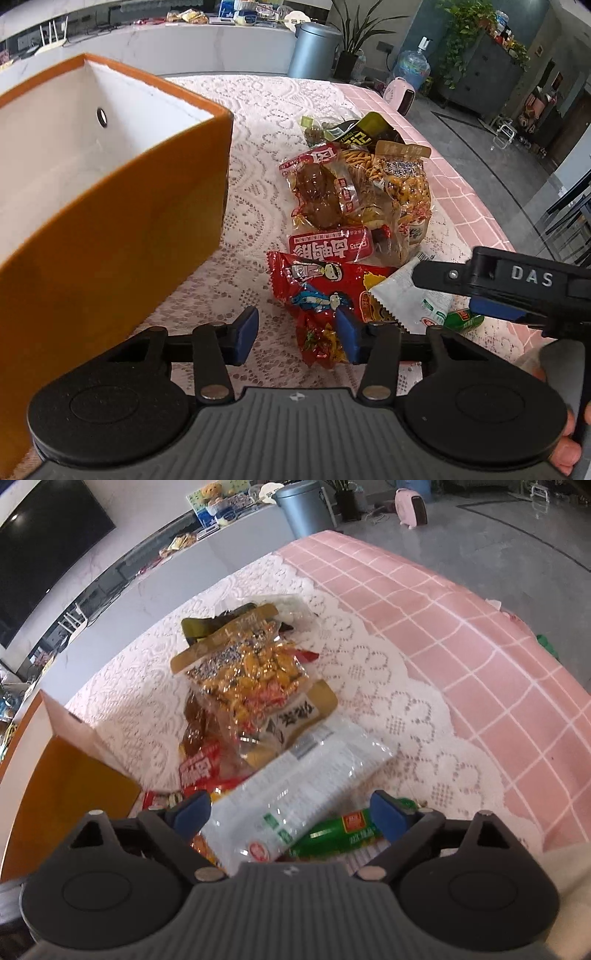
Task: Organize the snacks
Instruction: 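Grasp the red cartoon snack bag with the left tool while the right tool grasps the white packet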
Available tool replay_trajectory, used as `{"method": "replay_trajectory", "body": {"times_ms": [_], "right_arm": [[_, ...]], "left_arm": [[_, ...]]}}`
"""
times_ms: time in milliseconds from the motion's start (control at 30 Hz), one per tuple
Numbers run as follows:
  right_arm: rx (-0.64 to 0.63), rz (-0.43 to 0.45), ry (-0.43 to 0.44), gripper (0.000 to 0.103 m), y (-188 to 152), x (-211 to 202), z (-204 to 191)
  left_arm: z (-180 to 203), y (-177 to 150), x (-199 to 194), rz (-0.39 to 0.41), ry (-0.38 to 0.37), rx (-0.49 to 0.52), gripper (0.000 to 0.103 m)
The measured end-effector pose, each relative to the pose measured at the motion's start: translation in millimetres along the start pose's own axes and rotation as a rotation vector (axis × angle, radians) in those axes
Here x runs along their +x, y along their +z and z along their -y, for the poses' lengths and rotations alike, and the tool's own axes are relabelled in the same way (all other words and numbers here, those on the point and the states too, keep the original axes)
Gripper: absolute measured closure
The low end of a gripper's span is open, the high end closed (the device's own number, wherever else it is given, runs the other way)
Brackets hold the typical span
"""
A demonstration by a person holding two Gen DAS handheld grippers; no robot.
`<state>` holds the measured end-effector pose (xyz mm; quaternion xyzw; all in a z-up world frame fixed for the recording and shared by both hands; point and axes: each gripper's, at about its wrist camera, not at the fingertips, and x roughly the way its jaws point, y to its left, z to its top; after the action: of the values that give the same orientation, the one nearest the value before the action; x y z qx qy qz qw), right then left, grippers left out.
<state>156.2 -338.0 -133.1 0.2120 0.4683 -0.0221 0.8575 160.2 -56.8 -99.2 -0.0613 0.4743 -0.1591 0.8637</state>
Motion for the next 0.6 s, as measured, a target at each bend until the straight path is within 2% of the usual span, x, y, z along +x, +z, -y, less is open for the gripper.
{"method": "replay_trajectory", "body": {"times_ms": [100,167,200,300,367,400,433,467,600], "right_arm": [[-0.022,0.001,-0.016,0.012,3,8,-6],[-0.015,-0.047,-0.015,0.016,3,19,-8],[0.003,-0.074,-0.011,0.013,4,25,-6],[0.033,-0.045,-0.003,0.016,4,27,-4],[0.021,-0.032,-0.023,0.023,2,27,-6],[0.025,-0.023,-0.028,0.031,2,26,-5],[0.037,-0.017,-0.029,0.041,1,24,-3],[0.058,-0.008,-0.034,0.045,1,23,0],[0.134,0.021,-0.001,0.053,-2,15,11]], "left_arm": [[0,-1,6,-0.010,-0.018,-0.004,0.048],[0,-1,9,-0.014,-0.036,-0.009,0.047],[-1,-2,10,-0.011,-0.044,-0.013,0.047],[-1,-1,14,-0.010,-0.057,-0.021,0.037],[-2,-2,18,-0.013,-0.082,-0.030,0.029],[-4,-3,20,-0.013,-0.095,-0.039,0.025],[-6,-4,21,-0.002,-0.108,-0.046,0.024],[-5,-5,22,0.006,-0.110,-0.043,0.024],[-3,-6,21,0.021,-0.107,-0.036,0.025]]}}
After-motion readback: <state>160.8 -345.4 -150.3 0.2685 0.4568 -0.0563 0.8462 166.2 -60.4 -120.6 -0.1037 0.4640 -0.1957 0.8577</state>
